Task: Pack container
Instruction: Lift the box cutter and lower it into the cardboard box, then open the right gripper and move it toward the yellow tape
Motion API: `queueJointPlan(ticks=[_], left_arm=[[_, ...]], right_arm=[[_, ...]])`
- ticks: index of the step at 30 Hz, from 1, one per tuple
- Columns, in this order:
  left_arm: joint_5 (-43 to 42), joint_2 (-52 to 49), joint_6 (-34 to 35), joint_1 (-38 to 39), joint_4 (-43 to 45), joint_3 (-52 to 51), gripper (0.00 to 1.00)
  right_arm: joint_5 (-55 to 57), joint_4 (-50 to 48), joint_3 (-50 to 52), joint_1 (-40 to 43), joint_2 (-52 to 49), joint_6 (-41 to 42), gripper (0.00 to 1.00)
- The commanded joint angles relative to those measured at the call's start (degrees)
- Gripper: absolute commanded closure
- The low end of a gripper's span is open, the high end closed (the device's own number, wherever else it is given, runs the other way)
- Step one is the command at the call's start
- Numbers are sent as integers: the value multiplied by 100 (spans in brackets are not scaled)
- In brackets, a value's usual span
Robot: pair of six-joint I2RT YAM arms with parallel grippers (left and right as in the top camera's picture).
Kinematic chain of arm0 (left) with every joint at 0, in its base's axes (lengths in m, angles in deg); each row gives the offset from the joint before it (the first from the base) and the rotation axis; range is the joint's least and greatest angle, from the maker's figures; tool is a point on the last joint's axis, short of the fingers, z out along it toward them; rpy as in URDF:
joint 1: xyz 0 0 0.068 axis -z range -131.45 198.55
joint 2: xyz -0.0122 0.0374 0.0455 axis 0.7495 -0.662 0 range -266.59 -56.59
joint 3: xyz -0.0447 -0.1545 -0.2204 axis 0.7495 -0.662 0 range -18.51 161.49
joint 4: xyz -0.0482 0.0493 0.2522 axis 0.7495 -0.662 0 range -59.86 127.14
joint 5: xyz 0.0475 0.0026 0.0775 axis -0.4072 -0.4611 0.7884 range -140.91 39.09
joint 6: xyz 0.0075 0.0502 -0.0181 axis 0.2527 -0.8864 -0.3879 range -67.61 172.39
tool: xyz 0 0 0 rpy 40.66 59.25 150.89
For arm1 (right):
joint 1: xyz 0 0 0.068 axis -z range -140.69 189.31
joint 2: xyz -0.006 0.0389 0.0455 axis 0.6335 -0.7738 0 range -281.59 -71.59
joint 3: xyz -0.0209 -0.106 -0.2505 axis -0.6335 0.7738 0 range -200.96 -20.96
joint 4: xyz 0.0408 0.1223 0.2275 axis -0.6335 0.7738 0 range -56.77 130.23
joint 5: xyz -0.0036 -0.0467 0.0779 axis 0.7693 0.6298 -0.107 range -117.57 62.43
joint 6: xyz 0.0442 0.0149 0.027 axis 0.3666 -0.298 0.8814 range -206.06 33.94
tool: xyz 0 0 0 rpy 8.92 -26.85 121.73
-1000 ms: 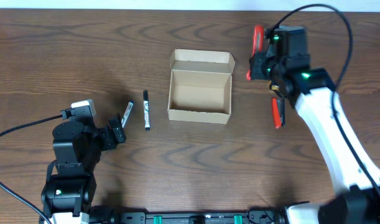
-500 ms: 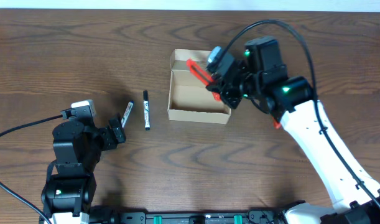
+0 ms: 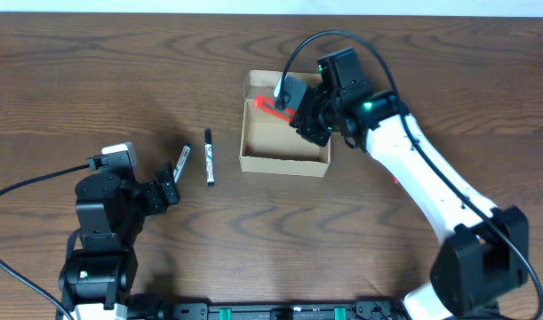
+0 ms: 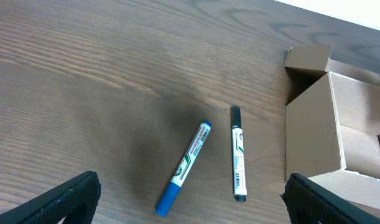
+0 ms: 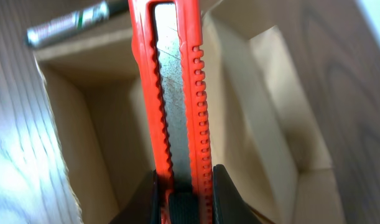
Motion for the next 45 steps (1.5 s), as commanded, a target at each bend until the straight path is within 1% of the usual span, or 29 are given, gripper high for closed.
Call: queueJointPlan(ticks=[1, 5, 12, 22, 28, 29, 32, 35, 40, 45], left_arm=[[2, 7, -105, 17, 4, 151, 5], [2, 7, -105, 17, 4, 151, 5], [0, 7, -103, 17, 2, 151, 5], [2, 7, -103, 17, 2, 151, 5], [2, 7, -103, 17, 2, 151, 5], [2, 7, -103, 17, 2, 151, 5], [2, 7, -103, 17, 0, 151, 5], [2, 7, -103, 17, 0, 151, 5], [2, 7, -103, 17, -4, 151, 5], [2, 7, -103, 17, -9, 151, 5]], right_arm=[[31, 109, -116, -33, -162, -804, 99], [31, 284, -116, -33, -278, -1152, 99], [-166, 404, -105, -35, -546, -1165, 99], [-332, 487, -103, -39, -1447, -1141, 99], [-332, 481, -103, -39, -1604, -1108, 99], [-332, 468, -103, -39, -1604, -1078, 98], [-328, 380, -103, -39, -1600, -883, 80], [-326, 332, -105, -39, -1598, -835, 74], [-308, 280, -227, -39, -1537, -691, 73], [-236, 343, -531, 9, -1244, -487, 70]])
